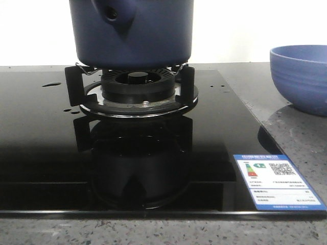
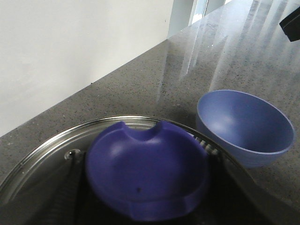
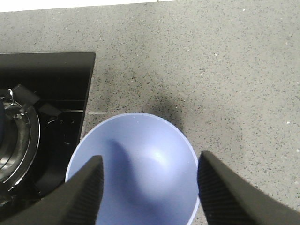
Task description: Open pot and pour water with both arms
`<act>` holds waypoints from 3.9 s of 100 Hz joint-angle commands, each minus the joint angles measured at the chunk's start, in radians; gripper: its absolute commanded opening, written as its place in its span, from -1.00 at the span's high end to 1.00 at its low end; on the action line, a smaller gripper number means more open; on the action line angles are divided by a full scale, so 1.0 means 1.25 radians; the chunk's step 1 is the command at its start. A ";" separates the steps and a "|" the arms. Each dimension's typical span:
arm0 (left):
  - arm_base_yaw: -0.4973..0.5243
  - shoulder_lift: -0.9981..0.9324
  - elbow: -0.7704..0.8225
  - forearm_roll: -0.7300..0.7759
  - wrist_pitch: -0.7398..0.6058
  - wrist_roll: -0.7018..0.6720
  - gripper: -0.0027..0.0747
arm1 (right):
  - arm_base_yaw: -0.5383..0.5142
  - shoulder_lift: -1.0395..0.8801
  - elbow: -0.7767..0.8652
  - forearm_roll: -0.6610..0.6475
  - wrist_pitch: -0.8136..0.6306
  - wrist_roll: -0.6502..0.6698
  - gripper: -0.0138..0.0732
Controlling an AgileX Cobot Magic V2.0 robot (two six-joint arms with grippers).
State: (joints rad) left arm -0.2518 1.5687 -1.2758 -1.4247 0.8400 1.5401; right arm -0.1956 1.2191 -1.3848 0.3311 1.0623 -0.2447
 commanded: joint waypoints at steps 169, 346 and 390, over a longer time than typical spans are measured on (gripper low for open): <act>0.167 -0.936 0.739 -0.142 -0.456 0.020 0.98 | 0.313 -0.616 0.859 0.503 -0.889 -0.540 0.79; 0.137 -1.131 0.917 1.018 -0.708 -1.199 0.98 | 0.313 -0.647 0.882 0.503 -0.881 -0.540 0.79; 0.168 -1.281 1.050 1.025 -0.692 -1.201 0.98 | 0.313 -0.645 0.882 0.503 -0.879 -0.540 0.79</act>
State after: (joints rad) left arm -0.0473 -0.0045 0.0014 -0.1447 0.0511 0.0500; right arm 0.1928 0.4079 -0.2561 0.9579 0.0063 -0.9065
